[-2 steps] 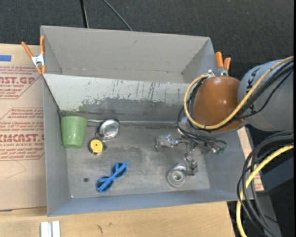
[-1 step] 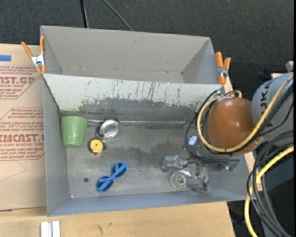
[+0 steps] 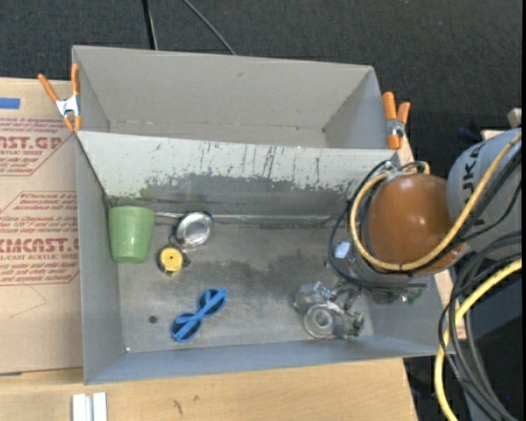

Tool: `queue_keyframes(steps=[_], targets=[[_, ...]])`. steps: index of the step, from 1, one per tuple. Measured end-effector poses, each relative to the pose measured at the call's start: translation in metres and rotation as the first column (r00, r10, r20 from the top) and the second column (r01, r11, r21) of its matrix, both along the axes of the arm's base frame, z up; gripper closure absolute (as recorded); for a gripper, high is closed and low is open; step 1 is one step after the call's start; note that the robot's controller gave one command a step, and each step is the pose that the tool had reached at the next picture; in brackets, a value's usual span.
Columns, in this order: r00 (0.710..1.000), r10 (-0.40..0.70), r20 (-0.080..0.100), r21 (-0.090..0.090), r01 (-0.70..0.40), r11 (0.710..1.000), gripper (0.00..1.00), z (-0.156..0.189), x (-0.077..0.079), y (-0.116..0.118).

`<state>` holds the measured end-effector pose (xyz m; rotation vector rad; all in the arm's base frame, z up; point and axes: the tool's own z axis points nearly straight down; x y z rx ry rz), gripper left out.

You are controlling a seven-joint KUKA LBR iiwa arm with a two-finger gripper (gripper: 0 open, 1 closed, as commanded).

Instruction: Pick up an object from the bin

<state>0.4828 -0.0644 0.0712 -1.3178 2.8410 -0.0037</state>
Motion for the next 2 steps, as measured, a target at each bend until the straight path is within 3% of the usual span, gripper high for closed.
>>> queue_keyframes(steps=[1, 2], targets=[[1.000, -0.001, -0.001, -0.002, 0.001, 1.000, 1.00, 0.125, 0.006, -0.006], [0.929, 0.371, -0.001, -0.002, -0.371, 0.929, 1.00, 0.195, 0.051, 0.030]])
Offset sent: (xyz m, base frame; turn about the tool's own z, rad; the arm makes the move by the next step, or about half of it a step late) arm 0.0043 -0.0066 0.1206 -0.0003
